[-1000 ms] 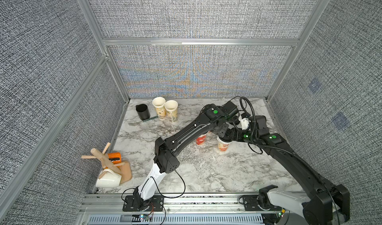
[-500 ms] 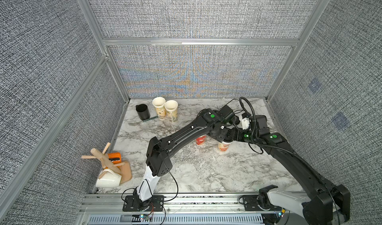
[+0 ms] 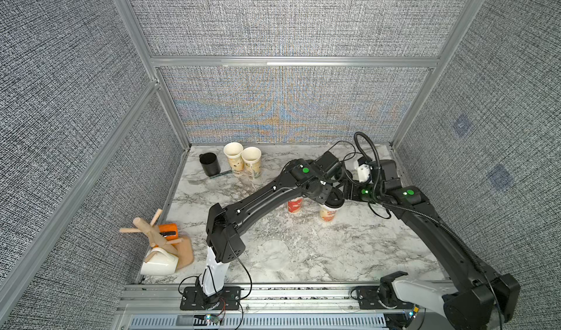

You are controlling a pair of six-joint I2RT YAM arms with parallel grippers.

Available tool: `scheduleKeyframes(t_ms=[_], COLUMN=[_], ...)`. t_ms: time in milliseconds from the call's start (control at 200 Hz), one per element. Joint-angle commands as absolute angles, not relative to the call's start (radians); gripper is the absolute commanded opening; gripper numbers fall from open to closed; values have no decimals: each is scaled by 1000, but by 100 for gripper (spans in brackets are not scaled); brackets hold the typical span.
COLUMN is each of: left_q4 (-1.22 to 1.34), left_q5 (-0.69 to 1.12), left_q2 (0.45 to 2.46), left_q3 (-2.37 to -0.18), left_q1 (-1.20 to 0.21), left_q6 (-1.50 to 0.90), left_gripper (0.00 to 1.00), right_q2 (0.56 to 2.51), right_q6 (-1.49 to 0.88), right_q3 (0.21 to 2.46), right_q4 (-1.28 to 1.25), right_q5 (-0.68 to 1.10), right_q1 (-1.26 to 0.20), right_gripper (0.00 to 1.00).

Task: Put the leak-proof paper on the milk tea cups
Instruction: Secure the cup lid on the cup, then pick up the cup at the center of the board.

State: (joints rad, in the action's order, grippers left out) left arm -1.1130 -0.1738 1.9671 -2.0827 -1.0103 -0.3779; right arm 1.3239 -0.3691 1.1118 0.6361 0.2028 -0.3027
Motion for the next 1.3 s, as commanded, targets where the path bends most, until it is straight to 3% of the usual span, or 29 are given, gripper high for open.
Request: scheduleKeyframes(t_ms=[0, 235, 420, 631, 881, 1296], left_q4=[-1144, -1146, -956, -756, -818, -872], left_q5=[-259, -319, -226, -24, -81, -178], left_q2=[1919, 1743, 1636, 1689, 1931, 2062], left_q3=[-2081, -1923, -1745, -1674, -1879, -1998], left_q1=[-993, -763, -543, -387, -333, -327], left_q6=[-378, -350, -316, -369, -410, -449], left_gripper=[57, 72, 100, 100, 100, 100], right_q2=[1311, 1246, 1218, 1225, 1242, 1264], right_q6=[-341, -274, -270, -268, -264, -264], right_q3=[1150, 1246, 1225, 1196, 1206, 1190], right_q4=[654, 738, 732, 724, 740, 748], right_q5=[206, 133, 137, 134, 116, 92], right_q1=[-304, -301, -300, -299, -300, -292], right_gripper=[77, 81, 87, 89, 90, 91])
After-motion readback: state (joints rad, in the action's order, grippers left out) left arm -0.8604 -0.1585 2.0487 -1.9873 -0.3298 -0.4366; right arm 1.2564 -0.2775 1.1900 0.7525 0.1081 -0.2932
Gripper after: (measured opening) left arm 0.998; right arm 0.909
